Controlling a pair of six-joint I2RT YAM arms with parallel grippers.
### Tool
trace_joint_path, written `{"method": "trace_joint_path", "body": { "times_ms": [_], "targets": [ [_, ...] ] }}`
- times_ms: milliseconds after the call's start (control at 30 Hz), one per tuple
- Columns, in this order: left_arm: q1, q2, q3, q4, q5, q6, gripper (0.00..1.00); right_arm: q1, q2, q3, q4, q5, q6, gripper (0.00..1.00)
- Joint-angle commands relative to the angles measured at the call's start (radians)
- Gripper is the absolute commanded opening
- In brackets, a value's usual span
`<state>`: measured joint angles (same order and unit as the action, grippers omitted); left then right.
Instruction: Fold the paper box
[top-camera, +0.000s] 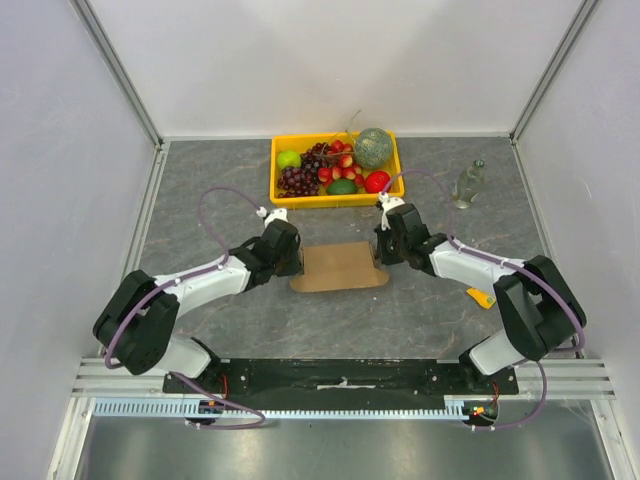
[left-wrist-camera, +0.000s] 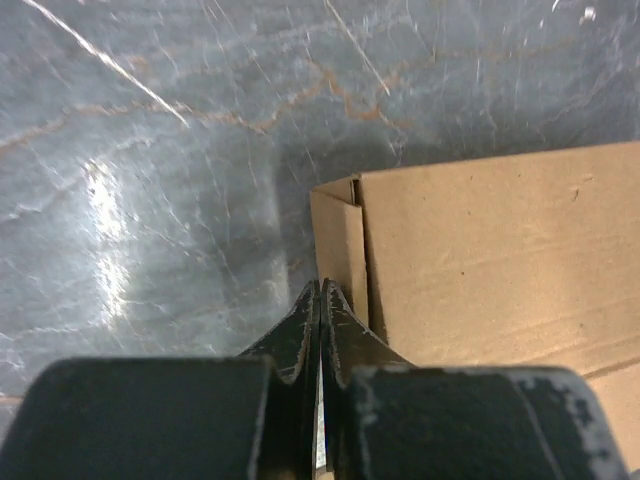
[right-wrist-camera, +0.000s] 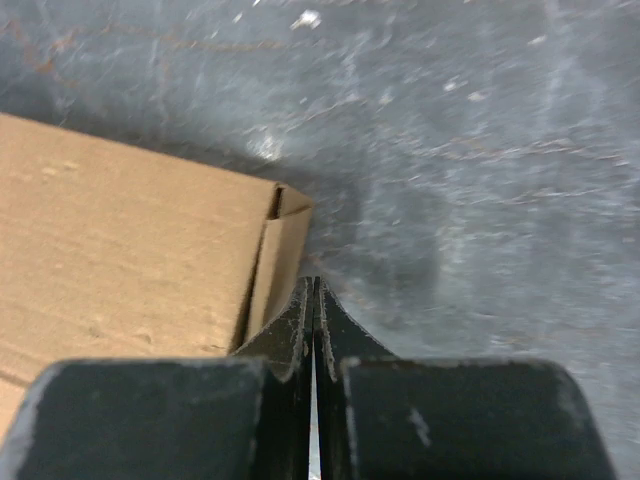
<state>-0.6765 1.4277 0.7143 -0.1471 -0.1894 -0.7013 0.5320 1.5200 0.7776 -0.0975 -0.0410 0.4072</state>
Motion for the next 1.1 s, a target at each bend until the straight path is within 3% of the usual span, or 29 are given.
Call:
{"method": "trace_joint_path", "body": {
  "times_ms": [0, 133, 367, 467, 700, 1067],
  "targets": [
    [0.060, -0.024, 0.039, -0.012, 0.005, 0.080, 0.02, -0.018, -0.035, 0.052, 0.001, 0.192, -0.063, 0.00],
    [0.115, -0.150, -0.033, -0.054, -0.033, 0.080, 0.02, -0.018, -0.124, 0.029, 0.005, 0.251, -0.113, 0.00],
    [0.124, -0.245, -0.087, -0.023, 0.027, 0.069, 0.02, 0.058, -0.213, -0.018, 0.246, -0.228, -0.148, 0.00],
    [0.124, -0.251, -0.098, -0.009, 0.053, 0.065, 0.02, 0.118, -0.144, 0.021, 0.242, -0.322, -0.156, 0.00],
    [0.124, -0.305, -0.138, 0.024, 0.082, 0.066, 0.02, 0.189, -0.018, 0.063, 0.176, -0.286, -0.183, 0.00],
    [0.123, -0.351, -0.144, 0.007, 0.123, 0.062, 0.02, 0.206, -0.004, 0.091, 0.102, -0.194, -0.205, 0.00]
  ]
}}
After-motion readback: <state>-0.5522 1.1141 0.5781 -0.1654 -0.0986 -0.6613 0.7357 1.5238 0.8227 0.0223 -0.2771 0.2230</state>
